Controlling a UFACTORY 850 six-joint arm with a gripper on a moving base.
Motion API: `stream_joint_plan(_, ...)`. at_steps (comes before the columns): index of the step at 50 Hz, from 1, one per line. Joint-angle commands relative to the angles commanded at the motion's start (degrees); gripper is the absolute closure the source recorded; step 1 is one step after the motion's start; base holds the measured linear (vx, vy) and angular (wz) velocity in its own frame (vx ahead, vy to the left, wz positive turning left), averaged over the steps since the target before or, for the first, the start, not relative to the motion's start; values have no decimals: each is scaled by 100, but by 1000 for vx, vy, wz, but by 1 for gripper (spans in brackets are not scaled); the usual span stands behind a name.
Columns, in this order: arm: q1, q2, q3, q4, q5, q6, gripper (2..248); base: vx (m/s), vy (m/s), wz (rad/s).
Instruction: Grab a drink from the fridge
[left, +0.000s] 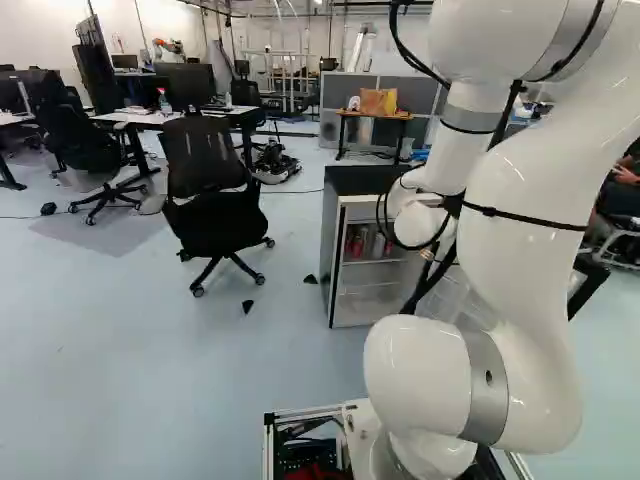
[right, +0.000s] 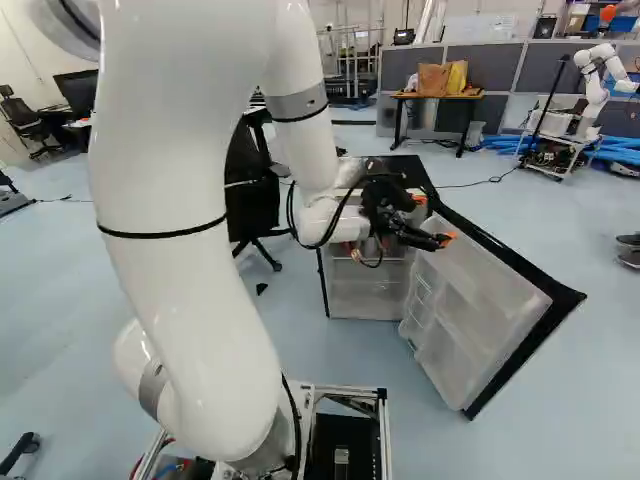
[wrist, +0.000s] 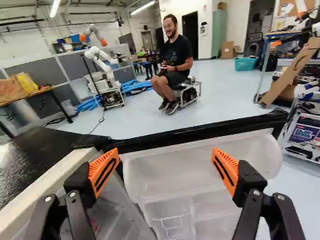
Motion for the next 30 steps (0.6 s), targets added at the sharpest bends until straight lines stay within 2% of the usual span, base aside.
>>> stream_joint_plan(16,-5,301,367,-965,-64,0,3,0,0,0)
stream_joint_plan(30,-13,329,399,-1809,-121,0,3,0,0,0)
